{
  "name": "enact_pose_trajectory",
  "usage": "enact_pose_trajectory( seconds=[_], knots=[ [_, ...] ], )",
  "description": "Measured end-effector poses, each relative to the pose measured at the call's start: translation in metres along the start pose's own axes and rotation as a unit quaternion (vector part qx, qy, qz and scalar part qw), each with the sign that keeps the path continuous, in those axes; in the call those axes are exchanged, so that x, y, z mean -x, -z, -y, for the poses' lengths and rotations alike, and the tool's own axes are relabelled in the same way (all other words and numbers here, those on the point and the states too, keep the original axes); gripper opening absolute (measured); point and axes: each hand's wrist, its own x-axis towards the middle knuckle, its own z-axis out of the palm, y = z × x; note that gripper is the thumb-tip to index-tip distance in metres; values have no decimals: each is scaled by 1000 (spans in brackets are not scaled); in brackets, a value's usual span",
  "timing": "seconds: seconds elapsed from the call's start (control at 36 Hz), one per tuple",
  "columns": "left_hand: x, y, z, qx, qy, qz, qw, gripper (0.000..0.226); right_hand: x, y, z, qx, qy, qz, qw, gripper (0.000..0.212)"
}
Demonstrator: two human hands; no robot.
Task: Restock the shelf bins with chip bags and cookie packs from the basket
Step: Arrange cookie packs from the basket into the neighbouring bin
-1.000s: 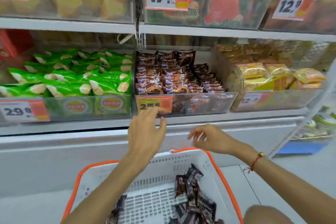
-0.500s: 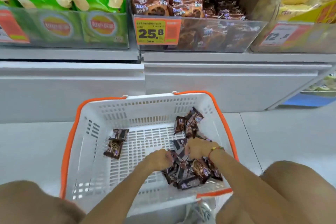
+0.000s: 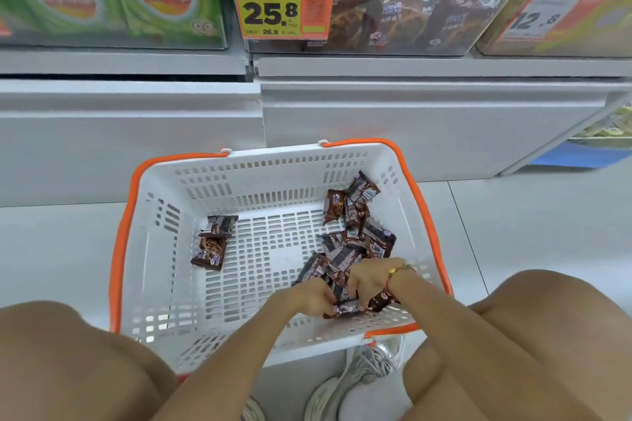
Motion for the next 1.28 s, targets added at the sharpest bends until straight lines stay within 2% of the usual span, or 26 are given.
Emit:
enact_pose_trajectory(
  seconds=[0.08,0.19,0.25,0.33,0.39,0.44,0.53,0.64,0.69,0.78,0.86,0.94,0.97,1.0,1.08,1.19,1.28],
  knots=[
    [7,14,-4,31,3,-10,999,33,-18,9,-8,-5,22,7,1000,35],
    [29,54,-16,87,1,-34,996,31,-14,46,-12,-36,31,21,999,41],
    [41,81,-22,126,5,-51,991,38,-5,70,-15,-48,41,9,998,41],
    [56,121,-32,74,-9,-124,989,50,17,107,-25,-105,68,-55,991,37],
    [69,146,-39,29,-31,-185,982,38,35,128,-30,-147,90,-92,981,34],
    [84,169,-44,15,-46,-215,975,20,52,142,-33,-211,118,-131,962,28],
    [113,198,-48,15,-56,-223,973,11,70,146,-37,-304,160,-200,917,23],
    [150,216,-49,90,-83,-245,962,25,81,145,-40,-392,208,-257,859,48],
    [160,218,-47,134,-97,-240,957,27,87,146,-36,-414,238,-290,829,45],
    [166,221,-46,160,-117,-245,949,22,93,150,-27,-452,287,-329,778,31],
    [167,224,-47,221,-130,-281,925,29,91,158,-19,-485,291,-363,740,39],
    [166,223,-49,321,-169,-282,888,30,90,168,-13,-608,300,-358,642,46],
    [166,221,-52,354,-184,-276,875,29,90,171,-12,-641,300,-346,616,44],
    [166,220,-55,382,-198,-269,862,27,91,173,-11,-657,299,-335,605,40],
    [166,217,-64,408,-212,-274,845,21,94,176,-8,-657,310,-317,609,26],
    [165,217,-70,328,-173,-325,870,25,101,174,-6,-621,299,-376,619,32],
    [168,215,-76,314,-192,-379,849,15,106,170,-6,-586,298,-401,638,25]
  ],
)
